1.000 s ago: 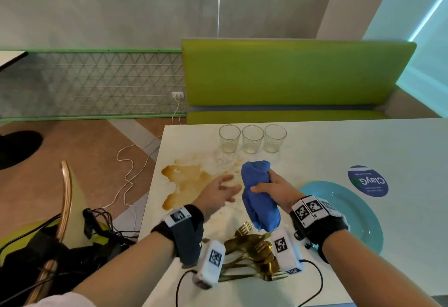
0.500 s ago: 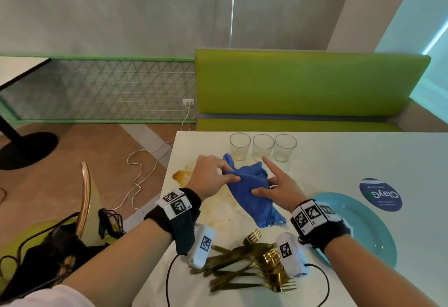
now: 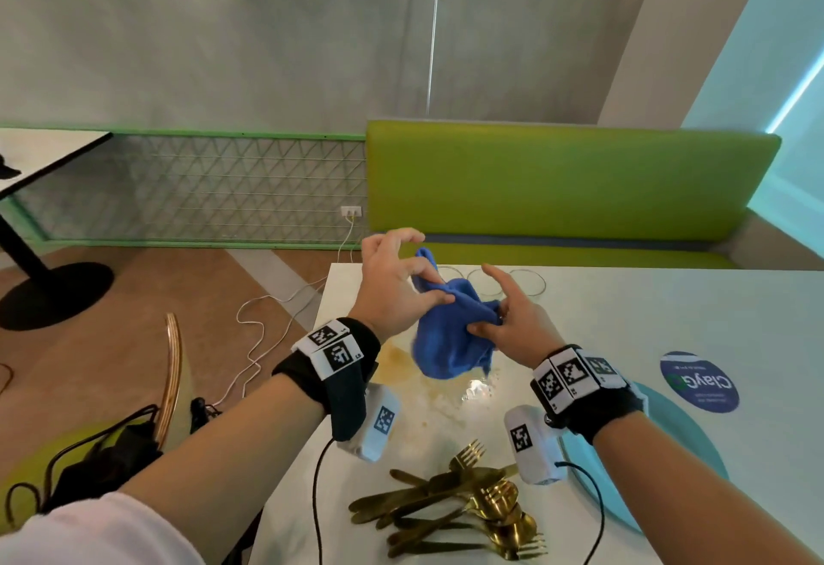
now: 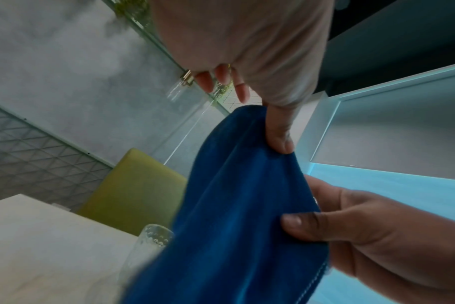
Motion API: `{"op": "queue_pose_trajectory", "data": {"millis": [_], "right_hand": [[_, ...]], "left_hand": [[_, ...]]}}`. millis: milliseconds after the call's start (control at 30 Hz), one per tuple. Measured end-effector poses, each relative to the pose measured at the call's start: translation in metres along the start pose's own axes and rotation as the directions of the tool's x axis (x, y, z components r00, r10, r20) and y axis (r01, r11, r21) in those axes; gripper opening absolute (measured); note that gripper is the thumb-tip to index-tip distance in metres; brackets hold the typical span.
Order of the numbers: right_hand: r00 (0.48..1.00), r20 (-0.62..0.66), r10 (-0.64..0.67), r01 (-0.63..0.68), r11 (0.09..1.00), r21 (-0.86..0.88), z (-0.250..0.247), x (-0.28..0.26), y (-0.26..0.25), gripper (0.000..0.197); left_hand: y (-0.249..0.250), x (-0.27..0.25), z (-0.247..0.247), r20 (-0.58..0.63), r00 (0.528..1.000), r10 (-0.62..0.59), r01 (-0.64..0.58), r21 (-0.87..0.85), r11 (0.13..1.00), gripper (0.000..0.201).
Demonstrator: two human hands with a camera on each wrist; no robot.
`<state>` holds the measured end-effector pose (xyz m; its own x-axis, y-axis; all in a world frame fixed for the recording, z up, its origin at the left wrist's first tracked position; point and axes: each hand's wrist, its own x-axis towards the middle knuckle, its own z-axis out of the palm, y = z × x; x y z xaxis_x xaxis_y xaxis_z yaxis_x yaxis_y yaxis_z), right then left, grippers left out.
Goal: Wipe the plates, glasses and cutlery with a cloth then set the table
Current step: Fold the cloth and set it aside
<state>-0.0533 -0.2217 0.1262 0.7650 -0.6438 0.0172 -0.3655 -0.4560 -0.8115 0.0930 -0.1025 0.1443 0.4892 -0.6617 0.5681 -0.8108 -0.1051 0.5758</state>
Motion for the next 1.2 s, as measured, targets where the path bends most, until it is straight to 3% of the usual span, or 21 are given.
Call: {"op": "queue_pose_trajectory", "data": {"millis": [133,200,267,333,400,467,533,600,700,867,1033,1100,1200], "right_hand": [[1.000,-0.022,-0.010,0.009,0.999,-0.050,-0.007,0.002,-0.012,0.091],[1.000,-0.007,-0.003,0.002,0.996,-0.085,-0.013,0.004,-0.018,0.084],[0.999,0.038,-0.003,0.009,0.984,-0.176,-0.019,0.006,-0.025,0.053],[0.997,0.072,-0.004,0.024,0.957,-0.288,-0.025,0.007,-0.034,0.007],[0.994,0.112,-0.009,0.046,0.943,-0.328,-0.030,0.008,-0.037,0.023],[0.992,0.126,0.003,0.026,0.974,-0.224,-0.034,0.010,-0.037,0.027],[0.993,0.117,0.005,-0.001,1.000,-0.031,-0.036,0.010,-0.037,0.024],[0.993,0.118,0.003,-0.017,0.992,0.123,-0.037,0.010,-0.036,0.023],[0.994,0.111,-0.008,-0.015,0.979,0.201,-0.038,0.009,-0.035,0.026],[0.995,0.095,0.024,-0.056,0.935,0.351,-0.041,0.005,-0.029,0.028],[0.986,0.148,0.073,-0.099,0.979,0.177,-0.018,0.006,-0.017,0.031],[0.974,0.193,0.122,-0.145,0.983,0.112,-0.001,0.004,-0.012,0.032],[0.926,0.334,0.175,-0.217,0.972,0.091,0.023,-0.003,-0.009,0.028]], "left_hand": [[0.006,0.011,-0.011,0.022,0.997,0.073,-0.073,-0.017,0.997,0.024],[0.006,0.012,-0.018,0.113,0.991,0.067,-0.060,-0.069,0.996,0.022],[0.007,0.011,-0.022,0.267,0.963,-0.041,0.067,-0.091,0.994,0.017],[0.004,0.008,-0.025,0.333,0.934,-0.130,0.169,-0.094,0.981,0.018],[0.001,0.006,-0.027,0.341,0.923,-0.176,0.219,-0.089,0.972,0.020],[-0.001,0.006,-0.032,0.397,0.889,-0.229,0.288,-0.094,0.953,0.020],[-0.001,0.004,-0.036,0.511,0.820,-0.258,0.339,-0.070,0.938,0.020],[0.000,0.002,-0.040,0.628,0.735,-0.255,0.303,0.032,0.952,0.017],[-0.002,-0.002,-0.045,0.720,0.630,-0.293,0.273,0.149,0.951,0.025],[-0.018,-0.004,-0.058,0.681,0.657,-0.324,0.399,0.051,0.916,0.014],[-0.032,-0.013,-0.061,0.634,0.675,-0.377,0.392,0.124,0.911,0.012],[-0.040,-0.021,-0.064,0.661,0.639,-0.394,0.373,0.182,0.910,0.011],[-0.055,-0.034,-0.076,0.750,0.511,-0.420,0.425,0.204,0.882,0.015]]}}
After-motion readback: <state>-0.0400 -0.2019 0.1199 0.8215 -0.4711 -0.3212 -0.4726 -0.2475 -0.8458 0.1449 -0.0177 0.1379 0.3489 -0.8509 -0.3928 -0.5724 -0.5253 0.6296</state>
